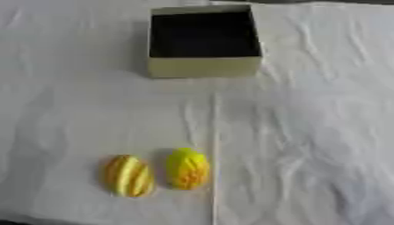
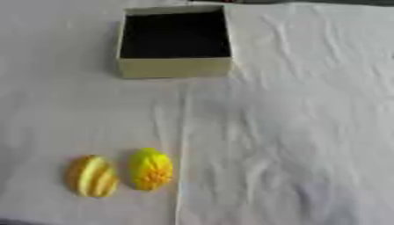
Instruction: Pick up objects on the table and place them in the box.
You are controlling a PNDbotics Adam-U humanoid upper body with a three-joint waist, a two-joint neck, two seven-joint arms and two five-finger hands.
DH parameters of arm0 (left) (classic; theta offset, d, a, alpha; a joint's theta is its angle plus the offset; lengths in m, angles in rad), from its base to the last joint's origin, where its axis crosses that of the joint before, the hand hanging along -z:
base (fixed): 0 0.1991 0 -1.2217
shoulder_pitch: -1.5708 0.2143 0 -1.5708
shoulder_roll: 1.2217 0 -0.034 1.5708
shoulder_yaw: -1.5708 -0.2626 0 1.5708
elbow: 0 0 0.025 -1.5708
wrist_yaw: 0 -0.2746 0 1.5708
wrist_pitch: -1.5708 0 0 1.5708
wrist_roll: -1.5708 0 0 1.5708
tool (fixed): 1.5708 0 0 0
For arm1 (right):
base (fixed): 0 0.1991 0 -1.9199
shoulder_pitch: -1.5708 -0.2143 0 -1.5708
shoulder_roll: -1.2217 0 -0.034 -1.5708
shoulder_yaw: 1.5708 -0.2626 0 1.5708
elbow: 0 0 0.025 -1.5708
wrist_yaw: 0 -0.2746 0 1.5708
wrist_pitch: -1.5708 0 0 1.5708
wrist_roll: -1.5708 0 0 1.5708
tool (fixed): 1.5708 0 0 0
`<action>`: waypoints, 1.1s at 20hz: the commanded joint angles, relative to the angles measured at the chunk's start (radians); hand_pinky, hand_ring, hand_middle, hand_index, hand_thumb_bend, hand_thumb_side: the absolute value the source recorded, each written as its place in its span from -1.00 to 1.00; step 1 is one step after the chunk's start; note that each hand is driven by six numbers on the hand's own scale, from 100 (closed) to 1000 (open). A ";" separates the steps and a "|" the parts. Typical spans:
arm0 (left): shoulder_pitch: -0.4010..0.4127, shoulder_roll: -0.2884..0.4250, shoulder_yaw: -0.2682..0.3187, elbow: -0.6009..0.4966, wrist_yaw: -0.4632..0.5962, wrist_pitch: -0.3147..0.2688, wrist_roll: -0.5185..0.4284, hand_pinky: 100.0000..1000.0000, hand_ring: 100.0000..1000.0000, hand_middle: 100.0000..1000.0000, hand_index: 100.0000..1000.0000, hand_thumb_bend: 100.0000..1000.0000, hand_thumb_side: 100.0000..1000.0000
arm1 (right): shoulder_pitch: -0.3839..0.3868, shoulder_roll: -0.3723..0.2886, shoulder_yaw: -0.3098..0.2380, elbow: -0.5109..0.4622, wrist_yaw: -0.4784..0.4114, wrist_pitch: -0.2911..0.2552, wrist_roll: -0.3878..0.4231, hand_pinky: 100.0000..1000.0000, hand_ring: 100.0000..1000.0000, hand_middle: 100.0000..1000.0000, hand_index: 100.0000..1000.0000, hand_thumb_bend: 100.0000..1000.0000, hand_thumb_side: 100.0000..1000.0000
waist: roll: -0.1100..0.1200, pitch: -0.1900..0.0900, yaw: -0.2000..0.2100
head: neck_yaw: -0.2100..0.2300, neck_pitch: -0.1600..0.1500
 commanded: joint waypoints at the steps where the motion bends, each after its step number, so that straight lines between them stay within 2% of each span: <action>1: -0.006 0.011 0.012 -0.016 0.001 -0.001 -0.005 0.64 0.78 0.50 0.68 -0.96 0.29 | -0.004 -0.013 -0.009 -0.017 -0.004 0.001 -0.001 0.66 0.30 0.43 0.56 -1.00 -0.20 | 0.001 -0.025 0.002 | -0.001 -0.009; 3: -0.003 0.033 0.008 -0.016 -0.008 -0.001 -0.014 0.64 0.78 0.51 0.69 -0.98 0.27 | -0.003 -0.015 -0.008 -0.017 -0.004 0.001 0.000 0.66 0.30 0.43 0.56 -1.00 -0.20 | 0.002 -0.026 0.002 | -0.003 -0.007; 6: 0.001 0.124 -0.012 -0.016 -0.060 0.009 -0.067 0.64 0.76 0.51 0.70 -0.99 0.17 | 0.001 -0.024 -0.008 -0.017 -0.001 0.000 0.000 0.66 0.30 0.43 0.56 -1.00 -0.21 | 0.006 -0.027 0.003 | -0.005 -0.004; 13: 0.040 0.453 -0.103 -0.016 -0.244 0.016 -0.239 0.61 0.71 0.51 0.73 -0.92 0.00 | 0.010 -0.040 -0.004 -0.017 0.005 0.002 0.001 0.66 0.30 0.43 0.56 -1.00 -0.20 | 0.018 -0.028 0.007 | -0.019 -0.005; 18: 0.093 0.618 -0.172 -0.016 -0.322 0.012 -0.359 0.61 0.72 0.51 0.75 -0.87 0.09 | 0.014 -0.050 -0.002 -0.017 0.008 0.002 0.002 0.66 0.30 0.43 0.56 -1.00 -0.20 | 0.021 -0.027 0.011 | -0.028 -0.006; 22: 0.121 0.689 -0.209 -0.016 -0.329 0.011 -0.420 0.61 0.73 0.52 0.76 -0.82 0.18 | 0.019 -0.053 0.001 -0.017 0.008 0.004 0.003 0.66 0.30 0.43 0.56 -1.00 -0.19 | 0.028 -0.030 0.018 | -0.035 0.000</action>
